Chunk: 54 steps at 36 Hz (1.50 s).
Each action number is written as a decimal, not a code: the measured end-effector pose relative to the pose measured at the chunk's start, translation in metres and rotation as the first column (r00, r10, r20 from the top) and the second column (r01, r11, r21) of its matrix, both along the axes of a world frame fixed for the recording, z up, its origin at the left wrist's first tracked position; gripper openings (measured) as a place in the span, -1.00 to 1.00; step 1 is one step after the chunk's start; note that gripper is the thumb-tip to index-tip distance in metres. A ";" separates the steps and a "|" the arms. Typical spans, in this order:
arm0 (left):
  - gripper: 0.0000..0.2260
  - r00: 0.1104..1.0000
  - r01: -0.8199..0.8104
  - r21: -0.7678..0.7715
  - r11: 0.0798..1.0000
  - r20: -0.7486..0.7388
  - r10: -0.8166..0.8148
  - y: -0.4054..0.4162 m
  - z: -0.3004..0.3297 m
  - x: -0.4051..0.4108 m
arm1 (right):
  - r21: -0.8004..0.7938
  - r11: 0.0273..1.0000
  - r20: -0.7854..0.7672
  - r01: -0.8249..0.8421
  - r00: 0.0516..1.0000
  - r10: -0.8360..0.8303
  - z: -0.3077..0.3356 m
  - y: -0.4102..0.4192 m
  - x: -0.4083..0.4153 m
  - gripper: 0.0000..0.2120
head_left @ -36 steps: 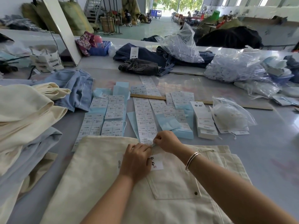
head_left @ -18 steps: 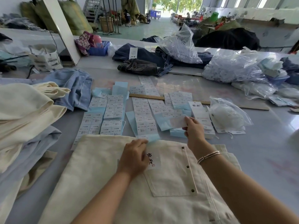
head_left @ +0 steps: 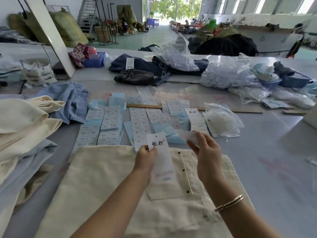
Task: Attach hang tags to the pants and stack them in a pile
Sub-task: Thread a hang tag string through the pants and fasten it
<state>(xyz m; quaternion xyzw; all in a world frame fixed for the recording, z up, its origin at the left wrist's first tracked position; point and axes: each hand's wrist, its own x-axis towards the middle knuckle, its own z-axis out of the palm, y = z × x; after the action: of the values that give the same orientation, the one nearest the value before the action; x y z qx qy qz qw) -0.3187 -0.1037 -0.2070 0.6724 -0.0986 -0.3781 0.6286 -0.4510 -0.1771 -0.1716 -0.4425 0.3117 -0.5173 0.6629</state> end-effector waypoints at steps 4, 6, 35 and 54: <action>-0.79 0.947 0.049 -0.165 0.985 -0.307 -0.099 -0.002 0.001 -0.015 | -0.637 0.769 -0.356 -0.050 0.904 -0.236 -0.012 0.007 -0.006 -0.88; -0.78 0.915 0.030 -0.218 0.975 -0.386 -0.115 -0.002 0.004 -0.017 | -0.832 0.506 -0.416 -0.228 0.860 -0.295 -0.019 0.005 -0.010 -0.83; -0.89 0.988 0.147 0.084 0.986 -0.065 -0.141 -0.072 -0.035 -0.025 | -0.657 0.685 -0.741 -0.315 0.437 -0.510 -0.014 -0.156 -0.065 -0.88; -0.91 0.960 0.221 0.177 0.959 0.136 -0.246 -0.077 -0.048 -0.020 | -0.363 0.922 -0.930 -0.137 0.115 -0.349 -0.014 -0.256 -0.058 -0.89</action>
<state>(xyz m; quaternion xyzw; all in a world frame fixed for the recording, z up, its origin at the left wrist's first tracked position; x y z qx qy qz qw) -0.3386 -0.1805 -0.2549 0.7318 -0.1959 -0.4027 0.5137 -0.5085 -0.4331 -0.1858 -0.7612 0.6012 -0.1878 0.1544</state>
